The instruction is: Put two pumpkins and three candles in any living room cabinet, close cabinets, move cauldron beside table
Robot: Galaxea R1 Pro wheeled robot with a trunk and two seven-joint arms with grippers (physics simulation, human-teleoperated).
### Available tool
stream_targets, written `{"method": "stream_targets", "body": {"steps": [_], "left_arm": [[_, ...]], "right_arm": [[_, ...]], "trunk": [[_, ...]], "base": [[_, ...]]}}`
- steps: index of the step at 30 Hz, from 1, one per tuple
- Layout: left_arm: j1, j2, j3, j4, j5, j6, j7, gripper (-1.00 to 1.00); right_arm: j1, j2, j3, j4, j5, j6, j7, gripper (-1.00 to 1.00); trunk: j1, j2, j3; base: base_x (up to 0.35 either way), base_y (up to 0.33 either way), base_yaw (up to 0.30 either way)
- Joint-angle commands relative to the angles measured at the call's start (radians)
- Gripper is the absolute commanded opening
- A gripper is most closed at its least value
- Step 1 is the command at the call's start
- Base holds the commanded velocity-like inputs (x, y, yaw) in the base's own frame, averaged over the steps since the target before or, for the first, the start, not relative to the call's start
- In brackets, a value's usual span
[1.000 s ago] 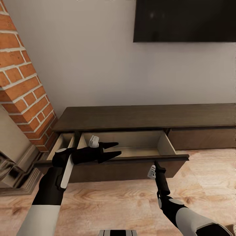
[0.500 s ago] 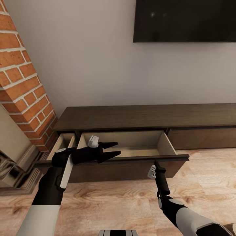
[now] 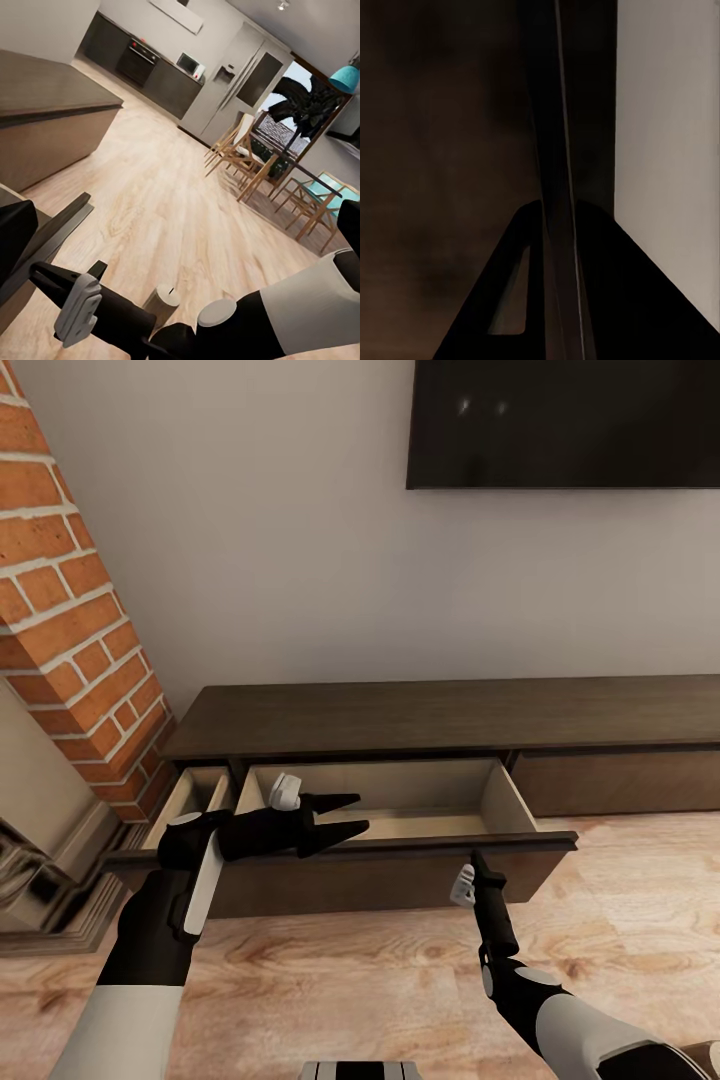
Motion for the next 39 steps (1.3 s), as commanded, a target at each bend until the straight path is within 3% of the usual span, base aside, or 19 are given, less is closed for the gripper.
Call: {"method": "stream_targets", "body": {"steps": [1, 2, 3, 17, 34, 39], "left_arm": [[0.0, 0.0, 0.0, 0.0, 0.0, 0.0, 0.0, 1.0], [0.0, 0.0, 0.0, 0.0, 0.0, 0.0, 0.0, 1.0], [0.0, 0.0, 0.0, 0.0, 0.0, 0.0, 0.0, 1.0], [0.0, 0.0, -0.001, 0.0, 0.0, 0.0, 0.0, 1.0], [0.0, 0.0, 0.0, 0.0, 0.0, 0.0, 0.001, 1.0], [0.0, 0.0, 0.0, 0.0, 0.0, 0.0, 0.003, 1.0]], "right_arm": [[0.001, 0.001, 0.041, 0.001, 0.009, 0.002, 0.015, -1.0], [0.001, 0.0, 0.041, 0.001, 0.009, 0.003, 0.015, -1.0], [0.002, 0.0, 0.041, 0.001, 0.009, 0.002, 0.015, 1.0], [0.001, 0.0, 0.04, 0.002, 0.01, -0.002, 0.015, 1.0], [0.005, -0.001, 0.041, 0.001, 0.01, -0.008, 0.011, 1.0], [0.007, -0.005, 0.041, -0.001, 0.011, -0.002, -0.039, 1.0]], "trunk": [[0.0, 0.0, 0.0], [0.0, 0.0, 0.0], [0.0, 0.0, 0.0], [0.0, 0.0, 0.0], [0.0, 0.0, 0.0], [0.0, 0.0, 0.0]], "base": [[0.0, 0.0, 0.0], [0.0, 0.0, 0.0], [0.0, 0.0, 0.0], [-0.126, 0.0, 0.0], [-0.008, 0.0, 0.0], [0.0, 0.0, 0.0]]}}
